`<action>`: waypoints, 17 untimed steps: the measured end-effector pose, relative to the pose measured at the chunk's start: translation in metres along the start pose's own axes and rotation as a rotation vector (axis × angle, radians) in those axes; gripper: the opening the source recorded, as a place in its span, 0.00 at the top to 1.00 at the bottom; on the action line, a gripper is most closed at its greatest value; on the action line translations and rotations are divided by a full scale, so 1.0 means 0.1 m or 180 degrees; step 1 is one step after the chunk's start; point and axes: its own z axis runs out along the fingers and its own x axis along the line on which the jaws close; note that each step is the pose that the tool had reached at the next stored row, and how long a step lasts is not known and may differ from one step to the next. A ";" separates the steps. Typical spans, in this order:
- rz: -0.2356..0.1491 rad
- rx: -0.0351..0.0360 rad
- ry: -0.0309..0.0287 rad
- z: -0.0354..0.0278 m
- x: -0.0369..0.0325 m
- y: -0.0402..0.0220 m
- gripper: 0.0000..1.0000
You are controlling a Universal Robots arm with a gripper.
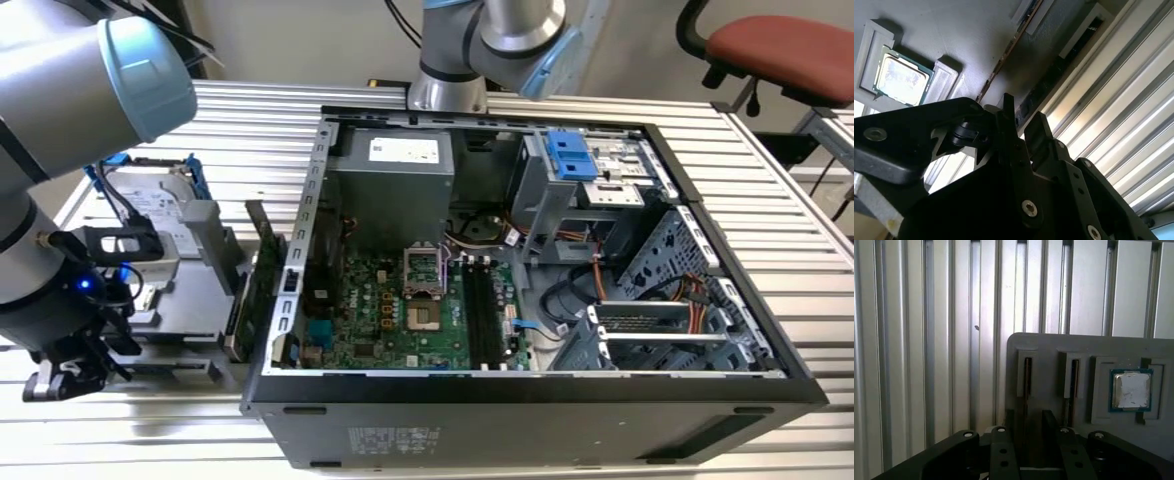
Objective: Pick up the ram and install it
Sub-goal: 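Pick up the ram and move it above insertion slot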
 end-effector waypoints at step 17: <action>-0.0005 0.0000 0.0000 0.000 0.000 0.000 1.00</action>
